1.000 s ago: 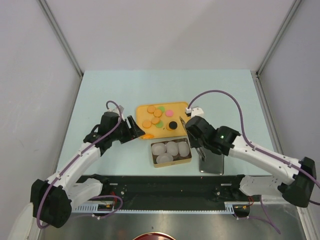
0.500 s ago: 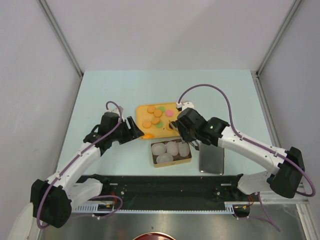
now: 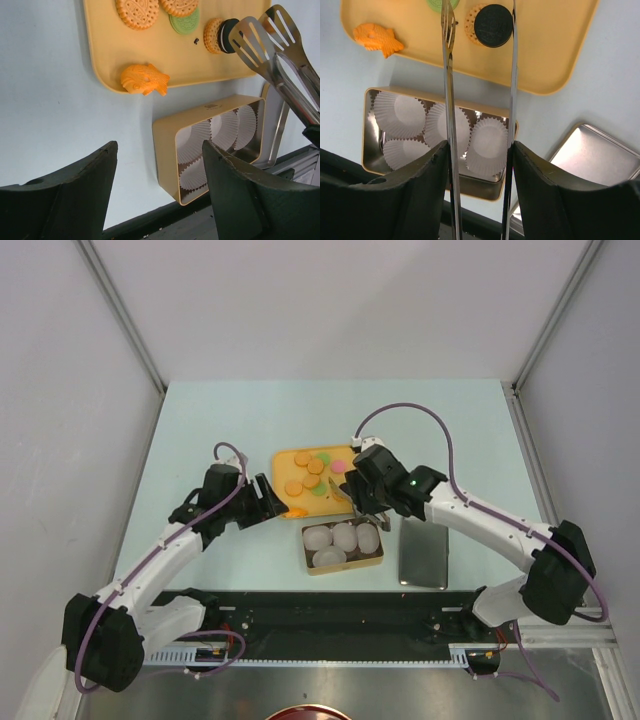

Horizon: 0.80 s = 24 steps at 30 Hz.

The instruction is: Pack the cookies

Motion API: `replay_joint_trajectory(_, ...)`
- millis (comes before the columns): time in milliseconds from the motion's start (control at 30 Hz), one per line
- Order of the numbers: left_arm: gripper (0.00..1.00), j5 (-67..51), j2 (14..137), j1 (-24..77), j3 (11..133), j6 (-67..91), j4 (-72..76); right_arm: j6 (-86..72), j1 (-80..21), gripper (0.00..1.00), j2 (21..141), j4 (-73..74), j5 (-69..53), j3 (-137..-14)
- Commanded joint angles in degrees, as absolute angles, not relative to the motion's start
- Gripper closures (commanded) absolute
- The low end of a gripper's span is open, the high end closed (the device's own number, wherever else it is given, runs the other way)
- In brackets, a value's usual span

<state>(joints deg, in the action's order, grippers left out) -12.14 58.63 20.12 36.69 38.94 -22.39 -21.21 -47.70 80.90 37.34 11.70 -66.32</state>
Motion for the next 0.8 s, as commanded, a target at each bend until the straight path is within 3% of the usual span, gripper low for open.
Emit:
replay_joint_trajectory(0,0.26,-11.5,58.4,20.4,38.2,37.5,-21.7,-21.9,-47.0,0.43,82.6,33.6,9.8,-66.0)
replay_joint_trajectory(467,0.26,-11.5,60.1,20.4,38.3,37.4,-21.2,-22.0,-44.2,0.46,83.2,30.9,8.8,-62.1)
replay_joint_trajectory(767,0.26,-11.2,59.9,20.4,38.1,37.4,-21.4,-21.8,-43.9,0.57,83.7,30.0,8.0,-61.9)
